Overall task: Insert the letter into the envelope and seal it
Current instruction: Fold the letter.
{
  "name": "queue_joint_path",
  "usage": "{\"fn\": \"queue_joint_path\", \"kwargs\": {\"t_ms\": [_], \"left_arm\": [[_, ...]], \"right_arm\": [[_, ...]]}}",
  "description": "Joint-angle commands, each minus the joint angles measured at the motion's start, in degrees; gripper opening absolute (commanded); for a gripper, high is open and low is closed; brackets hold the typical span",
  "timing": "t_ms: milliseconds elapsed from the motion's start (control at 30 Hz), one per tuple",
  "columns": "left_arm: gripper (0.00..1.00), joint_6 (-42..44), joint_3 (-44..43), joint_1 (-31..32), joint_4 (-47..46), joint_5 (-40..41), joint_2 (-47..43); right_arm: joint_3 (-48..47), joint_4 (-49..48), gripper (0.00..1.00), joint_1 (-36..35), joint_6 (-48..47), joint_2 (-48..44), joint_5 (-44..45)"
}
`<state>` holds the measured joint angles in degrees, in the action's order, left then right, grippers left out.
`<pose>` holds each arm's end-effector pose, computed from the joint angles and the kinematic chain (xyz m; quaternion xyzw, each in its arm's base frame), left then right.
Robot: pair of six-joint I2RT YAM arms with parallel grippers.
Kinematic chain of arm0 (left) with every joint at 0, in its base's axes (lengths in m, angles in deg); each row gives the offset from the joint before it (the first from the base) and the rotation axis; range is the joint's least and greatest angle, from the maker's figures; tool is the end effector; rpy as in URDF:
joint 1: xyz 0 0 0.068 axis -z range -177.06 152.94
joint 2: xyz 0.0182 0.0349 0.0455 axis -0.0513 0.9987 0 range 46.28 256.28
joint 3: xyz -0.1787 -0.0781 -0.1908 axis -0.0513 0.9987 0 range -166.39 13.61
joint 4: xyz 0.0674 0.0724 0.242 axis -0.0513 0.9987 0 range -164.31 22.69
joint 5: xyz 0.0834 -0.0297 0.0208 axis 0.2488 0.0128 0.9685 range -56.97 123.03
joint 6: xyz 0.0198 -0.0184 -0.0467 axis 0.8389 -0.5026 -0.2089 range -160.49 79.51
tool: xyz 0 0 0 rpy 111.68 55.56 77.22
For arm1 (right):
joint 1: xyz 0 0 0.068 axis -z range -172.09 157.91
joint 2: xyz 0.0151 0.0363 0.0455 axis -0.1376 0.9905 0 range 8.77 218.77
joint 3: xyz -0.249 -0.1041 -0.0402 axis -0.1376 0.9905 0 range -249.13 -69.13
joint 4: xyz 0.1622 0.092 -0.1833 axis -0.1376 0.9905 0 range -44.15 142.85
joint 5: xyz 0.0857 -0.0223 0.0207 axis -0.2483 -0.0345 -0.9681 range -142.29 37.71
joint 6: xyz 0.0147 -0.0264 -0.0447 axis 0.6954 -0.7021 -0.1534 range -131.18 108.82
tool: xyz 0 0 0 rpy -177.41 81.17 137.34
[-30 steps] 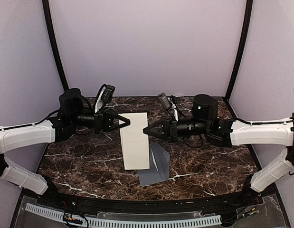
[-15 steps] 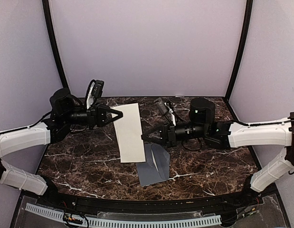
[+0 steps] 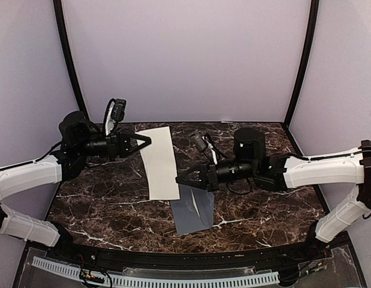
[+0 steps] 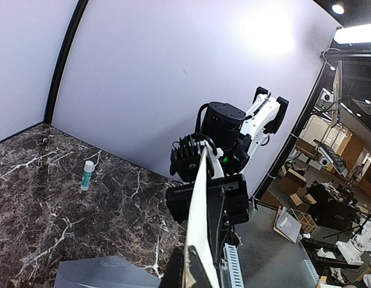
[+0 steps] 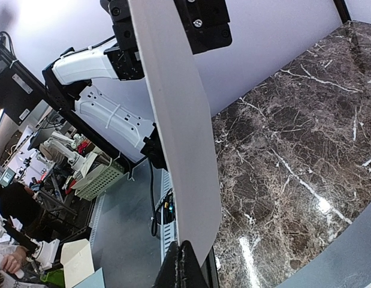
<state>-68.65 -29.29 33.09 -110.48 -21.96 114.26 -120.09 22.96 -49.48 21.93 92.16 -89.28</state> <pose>0.2110 -0.1563 0.3269 0.3661 0.5575 -0.5899 0.4552 0.1596 0.2892 0.2780 -0.3526 0.6648 0.6054 0.2592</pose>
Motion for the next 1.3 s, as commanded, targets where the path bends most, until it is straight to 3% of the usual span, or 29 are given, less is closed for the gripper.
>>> {"fn": "queue_joint_path", "kwargs": {"t_ms": [0,833,1267], "left_arm": [[0.0,-0.6,0.8,-0.9,-3.1,0.3,-2.2],[0.0,-3.0,1.7,-4.1,-5.8,0.1,-3.2],[0.0,-3.7,2.2,-6.0,-6.6,0.6,-3.9]], "right_arm": [[-0.2,0.2,0.0,-1.1,-0.7,1.0,1.5],[2.6,-0.1,0.0,-2.0,0.7,2.8,2.9],[5.6,2.7,0.0,-2.2,-0.2,-0.6,5.0]]}}
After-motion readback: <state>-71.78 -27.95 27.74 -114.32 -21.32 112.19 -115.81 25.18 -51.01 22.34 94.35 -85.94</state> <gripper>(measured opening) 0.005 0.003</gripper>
